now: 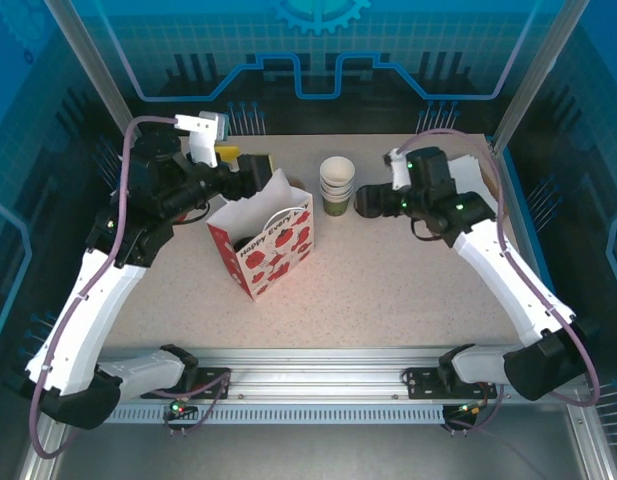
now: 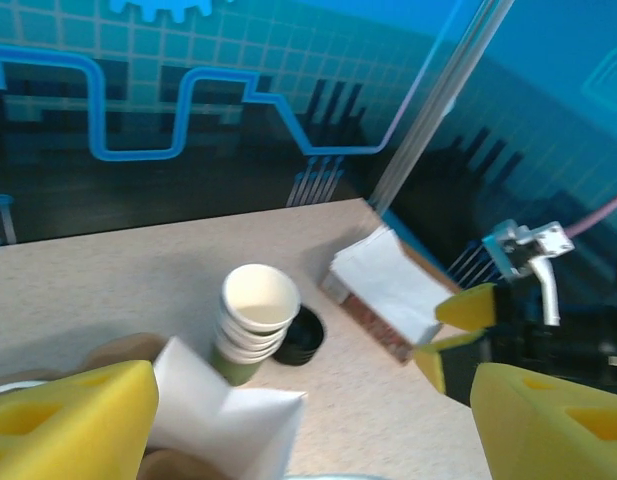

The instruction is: Pack the takeout coffee

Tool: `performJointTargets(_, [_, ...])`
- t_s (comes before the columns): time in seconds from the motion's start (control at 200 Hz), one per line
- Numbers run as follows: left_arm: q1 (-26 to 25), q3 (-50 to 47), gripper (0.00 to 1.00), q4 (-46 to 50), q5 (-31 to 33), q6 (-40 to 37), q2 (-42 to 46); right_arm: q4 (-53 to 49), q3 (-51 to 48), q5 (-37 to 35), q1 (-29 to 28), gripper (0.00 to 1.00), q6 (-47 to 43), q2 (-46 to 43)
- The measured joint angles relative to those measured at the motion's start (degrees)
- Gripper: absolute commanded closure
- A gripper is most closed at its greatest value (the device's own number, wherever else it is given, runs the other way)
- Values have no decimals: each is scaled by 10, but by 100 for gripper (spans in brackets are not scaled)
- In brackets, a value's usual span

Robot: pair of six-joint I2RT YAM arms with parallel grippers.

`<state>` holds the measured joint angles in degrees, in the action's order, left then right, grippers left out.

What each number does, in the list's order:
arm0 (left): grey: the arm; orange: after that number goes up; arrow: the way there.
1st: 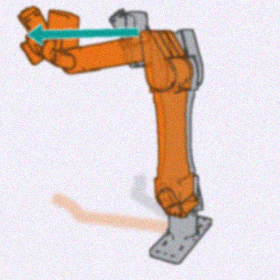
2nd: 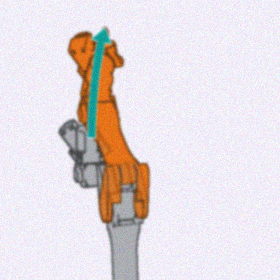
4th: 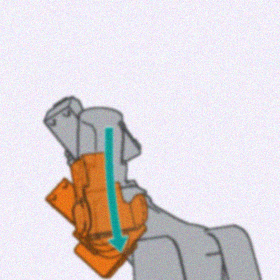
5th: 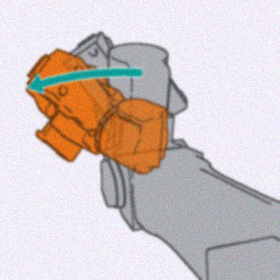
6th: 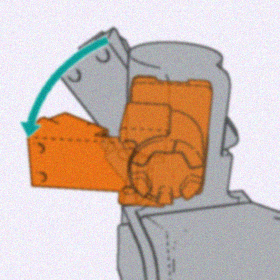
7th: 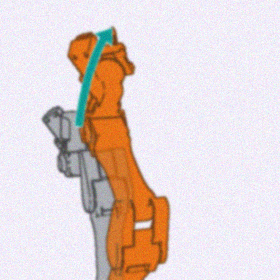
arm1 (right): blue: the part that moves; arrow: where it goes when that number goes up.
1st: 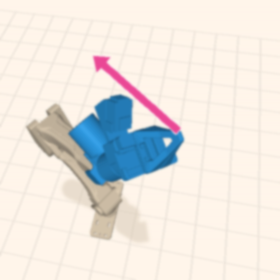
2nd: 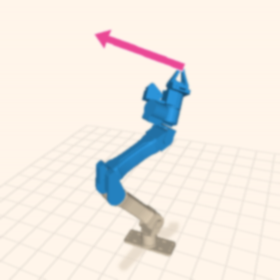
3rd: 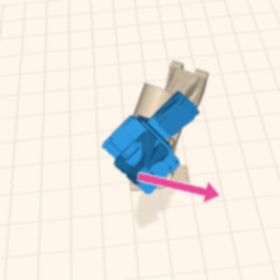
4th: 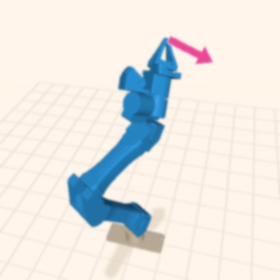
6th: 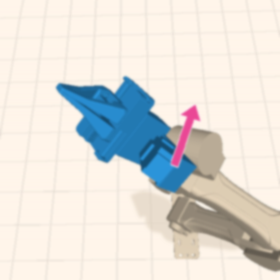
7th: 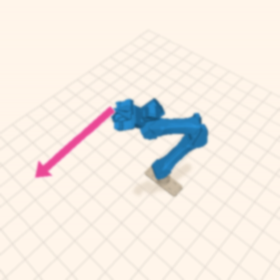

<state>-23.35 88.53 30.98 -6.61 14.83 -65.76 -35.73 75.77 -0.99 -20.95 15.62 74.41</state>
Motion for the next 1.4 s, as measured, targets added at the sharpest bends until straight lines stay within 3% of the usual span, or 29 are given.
performJointTargets(0.175, [0,-32,16,-24,-29,44,1,2,0,-1,80,9,7,-1])
performJointTargets(0.44, [0,-66,16,-30,-53,47,10,13,-1,-4,215,12,11,25])
performJointTargets(0.545, [0,-65,17,-28,-50,40,10,15,-1,-14,232,12,11,66])
performJointTargets(0.66, [14,-64,18,-5,-30,26,9,22,-1,-14,202,13,8,94])
performJointTargets(0.765, [61,-64,20,11,-21,26,9,37,2,-7,140,13,3,96])
performJointTargets(0.93, [196,-64,26,39,-3,27,3,50,26,0,40,13,-7,108])
performJointTargets(1.12, [353,-64,31,63,24,22,-45,66,35,11,-27,13,-18,107])
performJointTargets(1.401, [379,-54,36,70,34,-2,-194,74,35,29,-68,12,-24,103])
